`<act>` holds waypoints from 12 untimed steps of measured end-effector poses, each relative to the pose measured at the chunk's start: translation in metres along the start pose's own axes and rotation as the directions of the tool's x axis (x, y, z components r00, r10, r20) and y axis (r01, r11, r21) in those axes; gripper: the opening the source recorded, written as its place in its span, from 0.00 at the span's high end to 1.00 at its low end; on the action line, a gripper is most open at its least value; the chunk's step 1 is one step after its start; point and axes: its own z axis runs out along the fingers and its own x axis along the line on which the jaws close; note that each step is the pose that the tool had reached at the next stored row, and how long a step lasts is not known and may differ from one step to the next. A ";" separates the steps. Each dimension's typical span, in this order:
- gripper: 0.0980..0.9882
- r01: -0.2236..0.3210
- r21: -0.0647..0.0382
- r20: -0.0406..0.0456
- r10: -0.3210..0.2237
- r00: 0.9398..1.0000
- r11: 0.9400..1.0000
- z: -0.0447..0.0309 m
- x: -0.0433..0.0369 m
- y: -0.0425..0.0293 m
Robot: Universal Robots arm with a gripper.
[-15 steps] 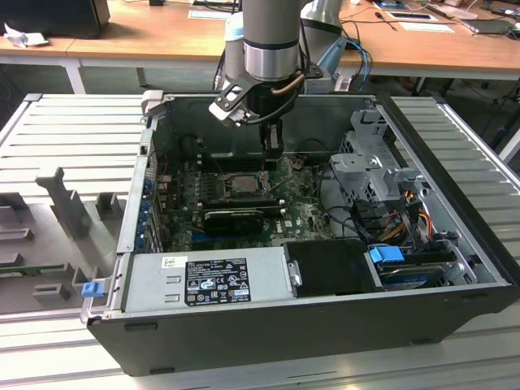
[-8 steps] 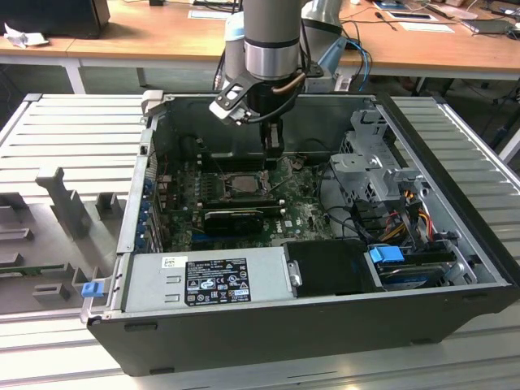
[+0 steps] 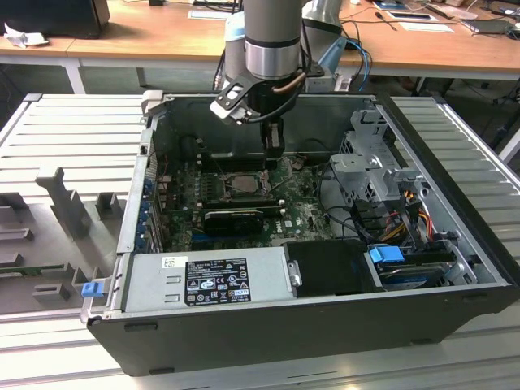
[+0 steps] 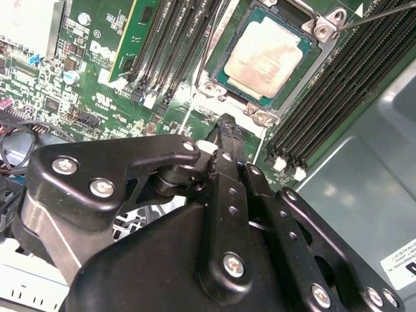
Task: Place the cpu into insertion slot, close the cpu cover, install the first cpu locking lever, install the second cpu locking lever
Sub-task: 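Close the cpu cover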
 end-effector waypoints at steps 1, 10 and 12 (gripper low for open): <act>0.99 0.000 0.000 0.000 0.000 1.000 1.000 0.0000 0.0000 0.0001; 0.99 0.000 0.000 0.000 0.000 1.000 1.000 -0.0003 0.0000 0.0018; 0.99 0.000 0.000 0.000 0.000 1.000 1.000 -0.0004 0.0000 0.0023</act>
